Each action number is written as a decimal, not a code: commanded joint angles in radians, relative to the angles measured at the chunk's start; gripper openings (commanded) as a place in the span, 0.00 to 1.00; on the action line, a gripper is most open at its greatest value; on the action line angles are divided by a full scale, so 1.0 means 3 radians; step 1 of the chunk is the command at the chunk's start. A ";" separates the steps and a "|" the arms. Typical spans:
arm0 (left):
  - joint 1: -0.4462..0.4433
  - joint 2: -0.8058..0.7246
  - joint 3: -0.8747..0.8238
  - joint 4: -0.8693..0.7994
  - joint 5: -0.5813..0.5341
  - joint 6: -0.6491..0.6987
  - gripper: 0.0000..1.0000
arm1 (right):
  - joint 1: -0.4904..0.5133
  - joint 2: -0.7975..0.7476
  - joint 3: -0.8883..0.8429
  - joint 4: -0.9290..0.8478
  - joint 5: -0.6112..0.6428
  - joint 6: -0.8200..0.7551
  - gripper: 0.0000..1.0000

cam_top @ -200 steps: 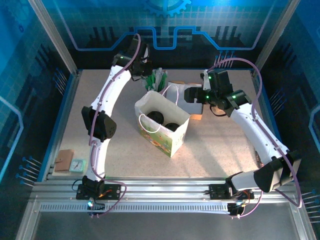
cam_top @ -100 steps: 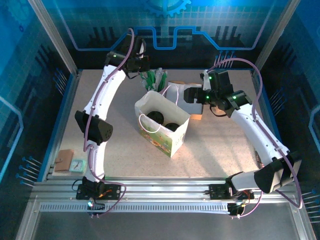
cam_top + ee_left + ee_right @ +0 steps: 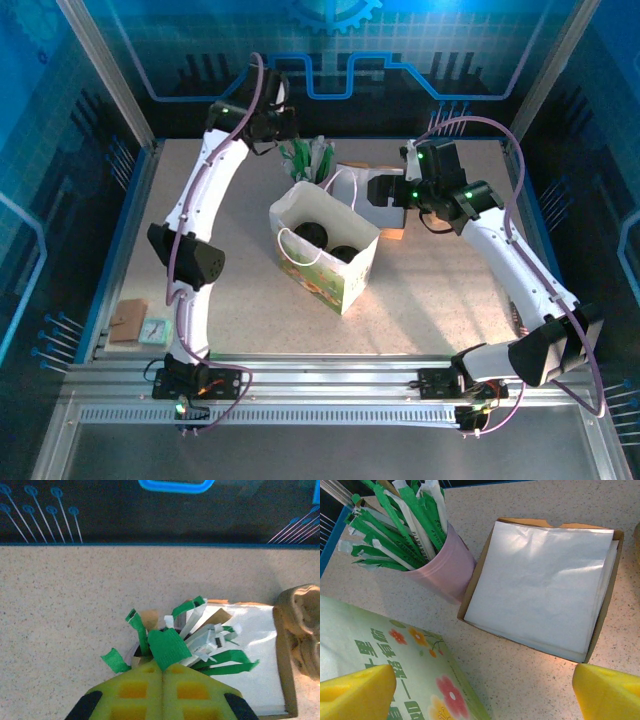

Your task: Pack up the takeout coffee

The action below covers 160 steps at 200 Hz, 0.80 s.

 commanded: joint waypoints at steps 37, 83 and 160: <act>-0.0004 -0.0833 0.0192 0.0105 0.0071 -0.0155 0.00 | 0.0028 -0.0068 0.0002 0.0050 0.0012 0.0005 0.92; -0.0196 -0.1330 0.0233 -0.0134 -0.0004 -0.0113 0.00 | 0.0029 -0.0049 0.0055 0.0036 0.0033 0.0002 0.91; -0.0989 -0.2081 -0.0300 -0.0212 -0.0229 -0.0319 0.00 | 0.0036 0.0149 0.0263 0.0024 -0.0070 0.0023 0.91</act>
